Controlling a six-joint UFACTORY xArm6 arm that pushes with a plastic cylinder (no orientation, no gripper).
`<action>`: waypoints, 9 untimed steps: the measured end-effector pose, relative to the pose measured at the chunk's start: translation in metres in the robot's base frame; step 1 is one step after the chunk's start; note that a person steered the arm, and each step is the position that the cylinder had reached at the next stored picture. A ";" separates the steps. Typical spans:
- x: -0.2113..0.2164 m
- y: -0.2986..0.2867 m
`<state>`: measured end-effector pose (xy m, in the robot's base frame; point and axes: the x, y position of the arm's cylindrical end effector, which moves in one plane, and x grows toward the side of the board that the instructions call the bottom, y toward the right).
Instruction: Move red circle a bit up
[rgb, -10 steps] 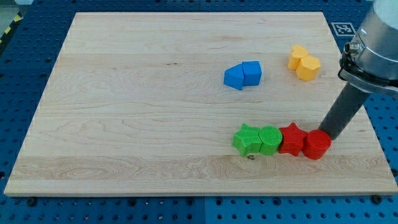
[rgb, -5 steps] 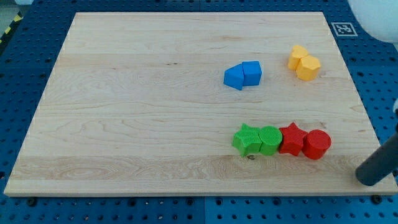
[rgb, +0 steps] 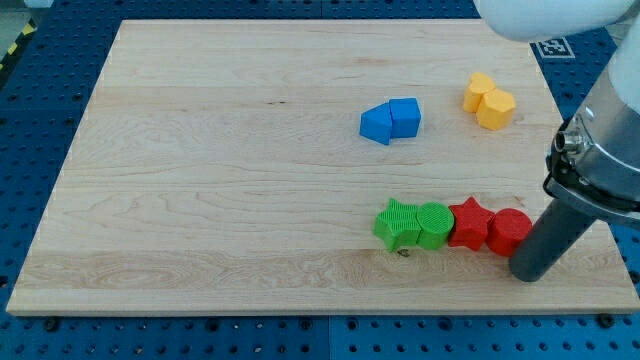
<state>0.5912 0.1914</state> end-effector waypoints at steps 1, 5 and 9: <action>-0.001 -0.001; -0.010 -0.013; -0.027 -0.012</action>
